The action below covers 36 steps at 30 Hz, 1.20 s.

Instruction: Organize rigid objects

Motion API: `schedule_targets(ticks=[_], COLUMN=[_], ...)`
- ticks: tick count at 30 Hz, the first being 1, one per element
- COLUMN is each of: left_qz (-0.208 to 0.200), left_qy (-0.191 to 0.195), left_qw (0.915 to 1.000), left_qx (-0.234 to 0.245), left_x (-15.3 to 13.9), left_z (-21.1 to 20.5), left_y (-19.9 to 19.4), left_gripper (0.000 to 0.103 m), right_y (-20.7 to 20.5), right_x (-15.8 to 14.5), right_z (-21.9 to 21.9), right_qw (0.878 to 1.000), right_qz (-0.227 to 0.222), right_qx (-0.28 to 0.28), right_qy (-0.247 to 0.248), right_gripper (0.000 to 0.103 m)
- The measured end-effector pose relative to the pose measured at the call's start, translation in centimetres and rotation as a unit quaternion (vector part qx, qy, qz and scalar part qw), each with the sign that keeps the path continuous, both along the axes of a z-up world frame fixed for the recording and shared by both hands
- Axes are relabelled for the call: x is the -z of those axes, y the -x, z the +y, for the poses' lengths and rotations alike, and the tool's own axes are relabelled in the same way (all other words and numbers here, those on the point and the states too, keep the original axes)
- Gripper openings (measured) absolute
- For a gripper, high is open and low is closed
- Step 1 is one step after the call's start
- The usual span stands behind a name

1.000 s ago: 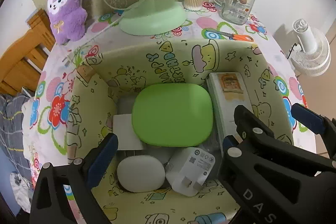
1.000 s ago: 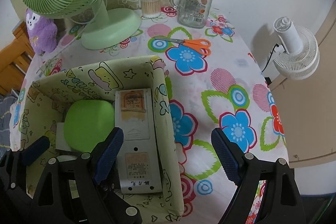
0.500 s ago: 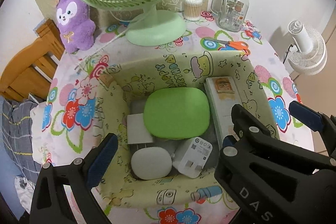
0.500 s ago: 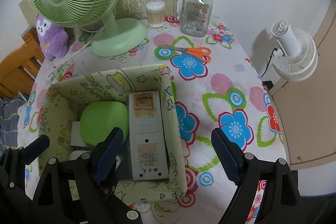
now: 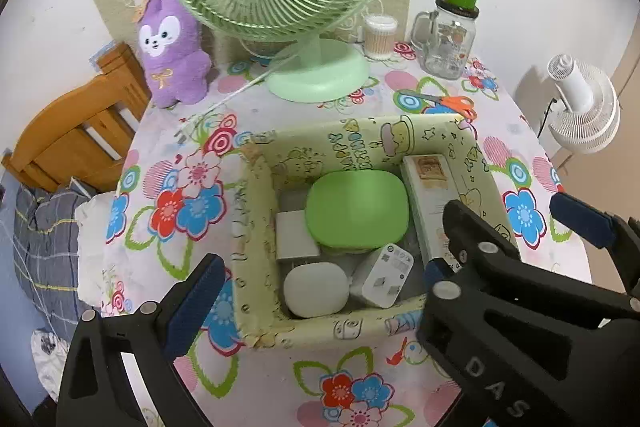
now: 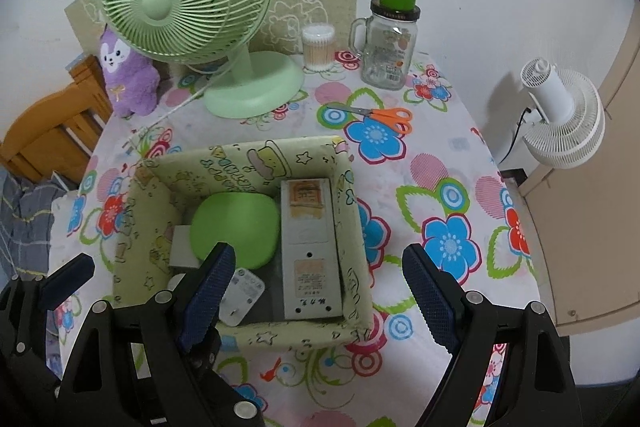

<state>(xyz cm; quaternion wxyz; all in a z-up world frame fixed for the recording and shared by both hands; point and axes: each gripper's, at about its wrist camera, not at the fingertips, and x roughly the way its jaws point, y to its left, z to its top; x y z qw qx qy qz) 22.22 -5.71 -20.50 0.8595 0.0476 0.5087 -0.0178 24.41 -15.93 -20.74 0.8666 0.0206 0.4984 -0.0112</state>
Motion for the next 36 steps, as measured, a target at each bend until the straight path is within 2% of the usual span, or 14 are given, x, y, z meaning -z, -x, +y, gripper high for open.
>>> schedule_targets(ticks=[3, 27, 36], left_qz=[-0.006, -0.045, -0.067], left_qy=[0.000, 0.003, 0.002], left_qw=[1.0000, 0.9985, 0.9973], left_qx=[-0.005, -0.030, -0.031], left_x=[-0.7, -4.7, -6.9], left_z=[0.5, 4.0, 5.4], left_y=[0.6, 5.2, 8.0], left_gripper=[0.101, 0.101, 0.101], right_y=[0.6, 5.5, 8.1], right_x=[-0.7, -4.8, -7.1], right_z=[0.1, -0.9, -0.7], right_qw=[1.000, 0.999, 0.998], right_qz=[-0.003, -0.041, -0.059], right_qx=[-0.002, 0.006, -0.012], right_qy=[-0.011, 0.001, -0.008], right_gripper=[0.088, 0.088, 0.088])
